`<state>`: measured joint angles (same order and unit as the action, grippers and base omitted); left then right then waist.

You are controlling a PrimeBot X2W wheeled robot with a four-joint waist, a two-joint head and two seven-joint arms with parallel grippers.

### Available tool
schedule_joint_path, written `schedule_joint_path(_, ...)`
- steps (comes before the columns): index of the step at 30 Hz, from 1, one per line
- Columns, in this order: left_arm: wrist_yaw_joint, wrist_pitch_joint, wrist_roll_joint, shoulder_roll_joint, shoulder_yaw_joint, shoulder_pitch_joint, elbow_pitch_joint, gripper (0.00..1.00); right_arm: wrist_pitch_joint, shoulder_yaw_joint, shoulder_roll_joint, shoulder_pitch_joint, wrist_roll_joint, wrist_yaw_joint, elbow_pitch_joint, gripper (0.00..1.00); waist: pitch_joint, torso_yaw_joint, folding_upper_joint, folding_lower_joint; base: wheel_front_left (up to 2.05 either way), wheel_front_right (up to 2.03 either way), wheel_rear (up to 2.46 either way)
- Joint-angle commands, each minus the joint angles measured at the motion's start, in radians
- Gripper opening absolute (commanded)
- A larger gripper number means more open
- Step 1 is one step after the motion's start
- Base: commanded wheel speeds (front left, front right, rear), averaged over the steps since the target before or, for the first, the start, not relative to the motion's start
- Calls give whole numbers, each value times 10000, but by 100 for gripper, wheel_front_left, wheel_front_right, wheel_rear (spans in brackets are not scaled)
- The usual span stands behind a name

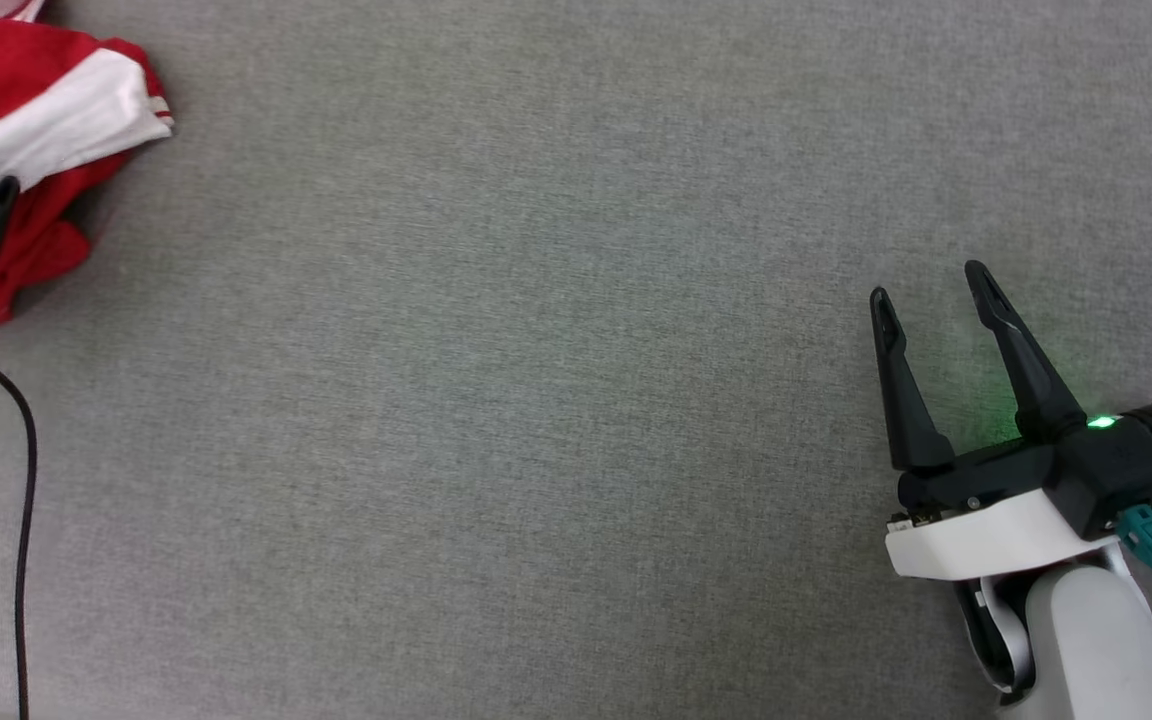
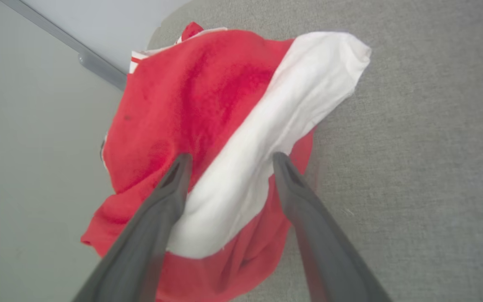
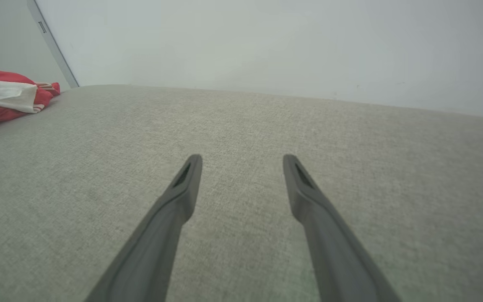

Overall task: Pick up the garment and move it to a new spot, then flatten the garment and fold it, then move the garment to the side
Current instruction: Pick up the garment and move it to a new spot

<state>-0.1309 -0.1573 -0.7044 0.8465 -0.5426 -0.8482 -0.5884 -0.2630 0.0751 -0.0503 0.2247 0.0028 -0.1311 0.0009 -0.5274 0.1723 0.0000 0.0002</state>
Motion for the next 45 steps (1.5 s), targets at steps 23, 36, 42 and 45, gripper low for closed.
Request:
schedule_joint_path(23, 5, 2916, -2020, 81, -1983, -920, -1464, 0, -26, -34, 3, -560, 499, 7, 619, 100, 1965, -57, 0, -2, 0, 0, 0)
schedule_joint_path(36, 574, 4080, -1198, 127, -1838, -1381, 957, 0, -26, -477, 7, -1212, 1275, 7, 1041, 100, 3956, -481, 0, -2, 0, 0, 0)
schedule_joint_path(42, 1180, 3321, -1191, -131, -2193, -1025, 2637, 0, -26, -734, 9, -1340, 1649, 7, 1086, 100, 4354, -978, 0, -2, 0, 0, 0)
schedule_joint_path(45, 1701, 3075, -1249, -495, -2296, -818, 3421, 0, -26, -852, 7, -1325, 1722, 7, 1069, 100, 4421, -1263, 0, -2, 0, 0, 0)
